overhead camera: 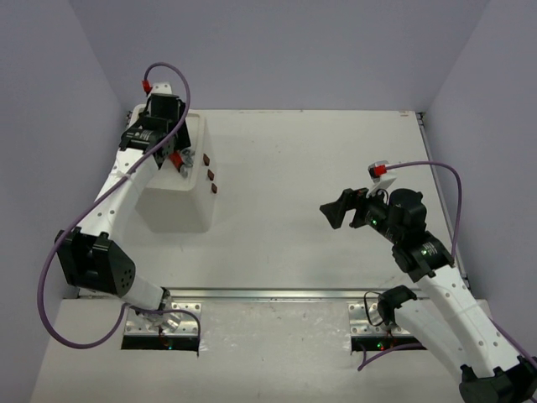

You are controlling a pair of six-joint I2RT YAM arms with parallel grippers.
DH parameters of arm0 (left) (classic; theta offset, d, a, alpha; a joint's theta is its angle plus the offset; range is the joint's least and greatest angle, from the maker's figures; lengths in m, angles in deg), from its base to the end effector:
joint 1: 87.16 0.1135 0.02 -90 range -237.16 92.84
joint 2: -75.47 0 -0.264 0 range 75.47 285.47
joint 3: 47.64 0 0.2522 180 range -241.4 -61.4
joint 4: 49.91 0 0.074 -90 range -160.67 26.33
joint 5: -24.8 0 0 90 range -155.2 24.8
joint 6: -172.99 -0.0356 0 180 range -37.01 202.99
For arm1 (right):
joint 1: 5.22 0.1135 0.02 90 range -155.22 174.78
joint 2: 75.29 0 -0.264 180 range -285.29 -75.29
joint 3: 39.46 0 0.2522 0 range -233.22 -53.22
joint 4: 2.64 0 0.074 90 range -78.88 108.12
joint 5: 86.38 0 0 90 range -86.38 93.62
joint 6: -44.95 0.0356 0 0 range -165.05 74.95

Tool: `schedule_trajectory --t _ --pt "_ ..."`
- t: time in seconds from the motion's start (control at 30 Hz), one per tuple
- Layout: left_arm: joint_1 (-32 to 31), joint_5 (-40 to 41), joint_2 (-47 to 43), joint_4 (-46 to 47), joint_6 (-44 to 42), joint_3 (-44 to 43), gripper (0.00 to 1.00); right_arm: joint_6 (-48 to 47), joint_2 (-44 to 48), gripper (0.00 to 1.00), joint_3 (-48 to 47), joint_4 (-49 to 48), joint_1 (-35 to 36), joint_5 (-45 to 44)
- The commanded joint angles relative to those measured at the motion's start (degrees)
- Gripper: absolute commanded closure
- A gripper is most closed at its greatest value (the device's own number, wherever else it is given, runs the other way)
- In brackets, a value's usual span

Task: Sort the tools into containers

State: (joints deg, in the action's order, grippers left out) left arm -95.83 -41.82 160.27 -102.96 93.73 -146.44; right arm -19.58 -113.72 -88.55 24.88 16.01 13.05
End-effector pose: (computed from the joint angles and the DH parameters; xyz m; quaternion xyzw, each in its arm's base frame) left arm 0.3221 -0.0348 0.3702 -0.1031 0.8823 0.1093 0.4460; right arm 0.1521 0.0654 0.2926 -0.0193 0.8017 0.2960 0.5190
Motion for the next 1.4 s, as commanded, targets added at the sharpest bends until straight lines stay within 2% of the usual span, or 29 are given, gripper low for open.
schedule_trajectory --t 0.0,0.23,0.37,0.4,0.43,0.47,0.6,0.7,0.73,0.77,0.9,1.27,1.37 --pt "-1.08 -0.28 0.41 0.03 -0.11 -2.47 0.45 -0.43 0.20 0.01 0.17 -2.68 0.11 0.16" --pt "-2.46 1.51 -1.83 -0.88 -0.04 -5.12 0.43 -0.29 -0.01 0.01 0.17 -2.77 0.12 0.50" --pt "-3.02 3.07 -4.86 -0.97 1.08 -5.25 0.27 -0.34 0.03 0.01 0.19 -2.70 0.04 0.43" --pt "-3.09 3.45 -6.72 -0.46 1.41 -5.01 0.12 -0.34 -0.05 0.01 0.17 -2.76 0.04 0.41" --pt "-3.11 3.65 -8.04 0.05 1.67 -4.56 0.02 -0.34 -0.06 0.01 0.17 -2.77 0.04 0.41" --pt "-3.11 3.93 -10.24 1.10 2.11 -3.63 0.00 -0.40 0.00 0.01 0.05 -2.71 0.04 0.29" --pt "-3.02 5.03 -16.84 4.36 4.22 1.58 0.00 -1.21 0.64 0.01 -1.34 -0.44 0.12 -2.29" --pt "-3.03 6.95 -26.61 7.65 5.91 8.88 0.00 -3.36 0.32 0.01 -7.00 8.90 0.04 -9.08" --pt "-3.02 7.84 -28.82 8.26 6.40 10.65 0.00 -3.86 0.07 0.01 -7.29 9.35 0.11 -9.43" --pt "-3.09 9.17 -32.31 8.87 7.33 13.57 0.00 -4.66 -0.37 0.01 -10.44 12.50 0.12 -14.22" --pt "-3.02 11.98 -41.56 9.25 7.36 19.63 0.00 -6.64 -0.79 0.01 -16.14 21.16 0.12 -20.77" --pt "-3.05 13.79 -56.33 -4.27 5.52 22.35 0.00 -10.27 10.25 0.01 -20.89 26.44 0.12 -23.99" --pt "-3.08 12.92 -60.16 -5.36 4.99 23.80 0.00 -11.53 12.49 0.01 -22.00 28.91 0.12 -25.97"
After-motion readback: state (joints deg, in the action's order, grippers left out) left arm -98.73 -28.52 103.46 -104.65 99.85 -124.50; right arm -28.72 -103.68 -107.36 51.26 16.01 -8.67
